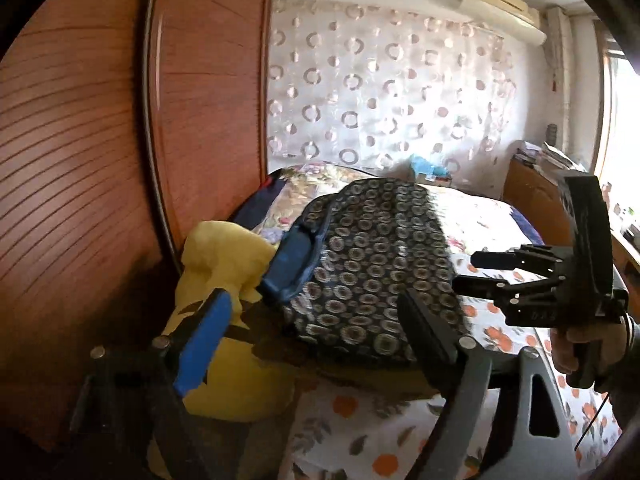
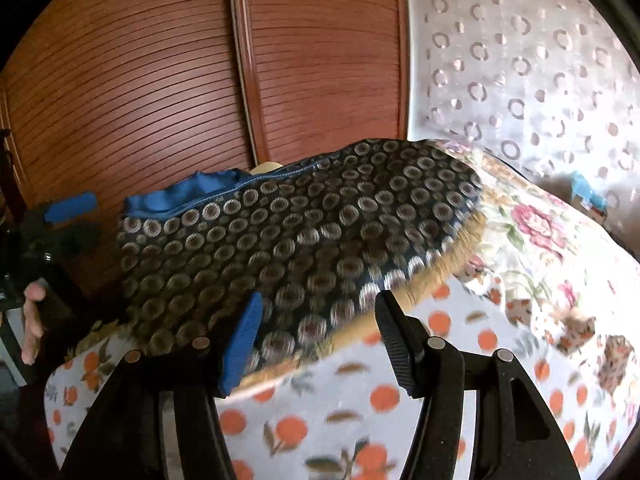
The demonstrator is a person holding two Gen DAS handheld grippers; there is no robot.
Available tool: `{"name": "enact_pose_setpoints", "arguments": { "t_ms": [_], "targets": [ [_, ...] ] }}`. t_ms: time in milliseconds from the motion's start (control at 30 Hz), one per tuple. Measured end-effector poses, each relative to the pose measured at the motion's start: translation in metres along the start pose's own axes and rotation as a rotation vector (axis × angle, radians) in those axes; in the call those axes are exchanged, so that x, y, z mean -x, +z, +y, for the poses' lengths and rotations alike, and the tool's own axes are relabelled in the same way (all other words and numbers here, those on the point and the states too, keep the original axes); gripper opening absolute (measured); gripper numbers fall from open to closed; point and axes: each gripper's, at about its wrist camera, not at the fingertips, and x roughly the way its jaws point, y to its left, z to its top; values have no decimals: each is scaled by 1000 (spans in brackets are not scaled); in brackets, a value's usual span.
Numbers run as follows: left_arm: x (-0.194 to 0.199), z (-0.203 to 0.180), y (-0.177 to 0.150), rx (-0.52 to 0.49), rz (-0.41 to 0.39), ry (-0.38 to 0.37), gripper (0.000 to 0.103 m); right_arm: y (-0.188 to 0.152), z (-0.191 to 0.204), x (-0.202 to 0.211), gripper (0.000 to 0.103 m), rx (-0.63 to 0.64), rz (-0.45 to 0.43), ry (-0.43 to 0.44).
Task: Fold small clothes
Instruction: 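Lower the bundle onto the yellow pillow and open both grippers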
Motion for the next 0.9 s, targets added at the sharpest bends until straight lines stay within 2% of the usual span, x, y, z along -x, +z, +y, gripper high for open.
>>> {"name": "enact_pose_setpoints", "arguments": {
  "t_ms": [200, 400, 667, 900],
  "targets": [
    [18, -23, -5, -36, -7, -8, 88, -17, 8, 69, 61, -53, -34, -63],
    [31, -54, -18, -64, -5, -56, 88, -50, 17, 130, 62, -92, -77, -141],
    [49, -103, -35, -122, 0, -145, 88, -106, 34, 208, 81, -170, -126, -242],
    [73, -140, -38, -144, -17, -195, 88, -143, 52, 270, 85, -232, -171, -372]
  ]
}}
